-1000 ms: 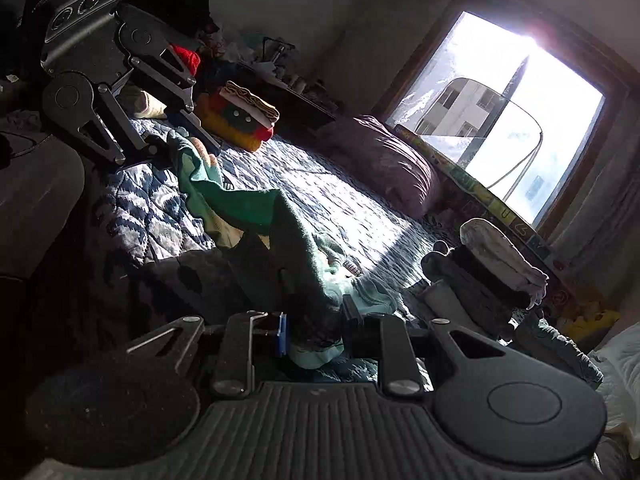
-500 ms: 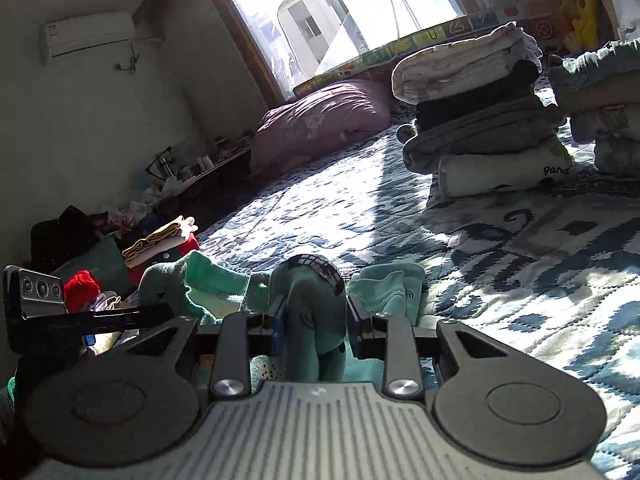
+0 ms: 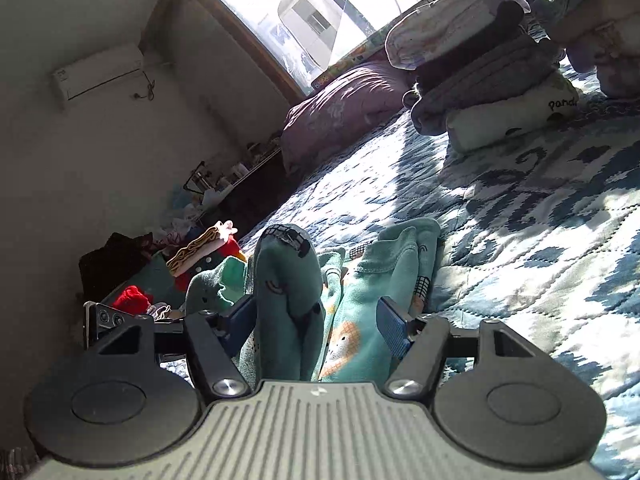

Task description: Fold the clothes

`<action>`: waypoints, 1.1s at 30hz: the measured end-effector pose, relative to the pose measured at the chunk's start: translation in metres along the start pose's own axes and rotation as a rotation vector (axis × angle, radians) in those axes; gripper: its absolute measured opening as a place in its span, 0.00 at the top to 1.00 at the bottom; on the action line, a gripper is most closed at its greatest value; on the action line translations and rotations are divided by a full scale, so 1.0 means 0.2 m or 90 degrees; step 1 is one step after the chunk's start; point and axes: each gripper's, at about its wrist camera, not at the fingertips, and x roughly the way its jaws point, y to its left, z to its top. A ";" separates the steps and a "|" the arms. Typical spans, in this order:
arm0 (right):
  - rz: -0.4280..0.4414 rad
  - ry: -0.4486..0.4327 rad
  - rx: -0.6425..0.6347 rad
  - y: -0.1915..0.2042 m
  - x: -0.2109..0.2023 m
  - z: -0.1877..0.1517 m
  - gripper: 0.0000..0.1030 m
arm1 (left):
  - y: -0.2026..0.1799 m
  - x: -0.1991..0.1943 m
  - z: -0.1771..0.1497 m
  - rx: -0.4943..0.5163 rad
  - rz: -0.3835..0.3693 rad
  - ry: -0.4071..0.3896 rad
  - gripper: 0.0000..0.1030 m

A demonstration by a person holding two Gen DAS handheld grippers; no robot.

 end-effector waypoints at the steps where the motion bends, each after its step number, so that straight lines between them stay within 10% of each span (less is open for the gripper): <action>1: 0.005 0.003 0.002 0.00 0.01 0.00 0.78 | 0.00 0.02 0.01 -0.001 -0.003 -0.003 0.74; 16: 0.007 -0.097 0.082 -0.21 0.27 0.23 0.81 | 0.17 0.24 0.31 -0.074 -0.030 -0.067 0.77; 33: -0.022 -0.001 0.295 -0.52 0.45 0.17 0.82 | 0.40 0.44 0.29 -0.179 0.038 0.024 0.74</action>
